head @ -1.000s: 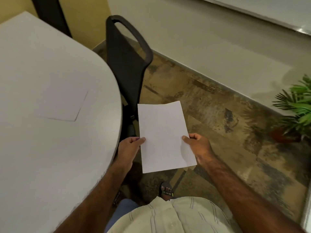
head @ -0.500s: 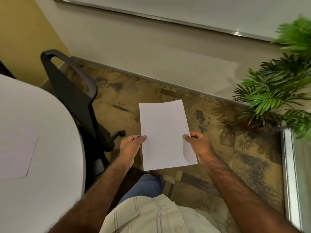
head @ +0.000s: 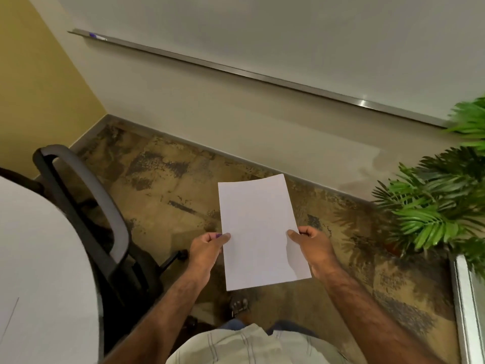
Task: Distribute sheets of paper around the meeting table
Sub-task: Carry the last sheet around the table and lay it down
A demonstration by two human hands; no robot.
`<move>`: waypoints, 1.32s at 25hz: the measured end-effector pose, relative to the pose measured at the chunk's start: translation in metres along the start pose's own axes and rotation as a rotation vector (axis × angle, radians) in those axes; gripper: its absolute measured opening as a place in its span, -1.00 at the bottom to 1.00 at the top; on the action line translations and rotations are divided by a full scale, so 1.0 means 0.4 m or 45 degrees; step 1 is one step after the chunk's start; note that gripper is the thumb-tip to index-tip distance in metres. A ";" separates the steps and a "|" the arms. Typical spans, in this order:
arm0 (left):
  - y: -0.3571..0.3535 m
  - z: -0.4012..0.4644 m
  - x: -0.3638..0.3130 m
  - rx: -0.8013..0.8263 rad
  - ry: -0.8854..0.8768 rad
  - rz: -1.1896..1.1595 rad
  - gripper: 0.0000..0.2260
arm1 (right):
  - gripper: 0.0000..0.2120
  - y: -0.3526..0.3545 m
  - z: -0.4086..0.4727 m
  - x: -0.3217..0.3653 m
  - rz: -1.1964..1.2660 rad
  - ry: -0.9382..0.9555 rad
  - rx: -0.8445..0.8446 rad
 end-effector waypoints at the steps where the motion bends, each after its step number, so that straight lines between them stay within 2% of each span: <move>1: -0.007 0.029 -0.027 -0.010 -0.002 -0.013 -0.87 | -0.90 -0.008 0.032 0.031 -0.009 0.003 0.006; 9: -0.054 0.199 -0.174 -0.136 0.037 -0.114 -0.83 | -0.91 -0.094 0.266 0.234 -0.082 0.020 0.154; 17: -0.109 0.368 -0.368 -0.372 0.073 -0.117 -0.85 | -0.87 -0.203 0.548 0.440 -0.181 0.077 0.368; 24: -0.128 0.477 -0.490 -0.474 0.064 -0.280 -0.86 | -0.80 -0.303 0.742 0.604 -0.328 0.143 0.516; 33: 0.025 0.703 -0.633 -0.626 0.051 -0.496 -0.83 | -0.78 -0.653 0.923 0.823 -0.515 0.214 0.685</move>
Point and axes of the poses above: each hand's wrist, its own z-axis towards the middle knuckle, its own y-axis out of the back of the hand, x = y × z, the point moved 6 cm from there along z, towards the middle knuckle, and after that the axes turned 4 degrees about -z, right-handed, at the moved point
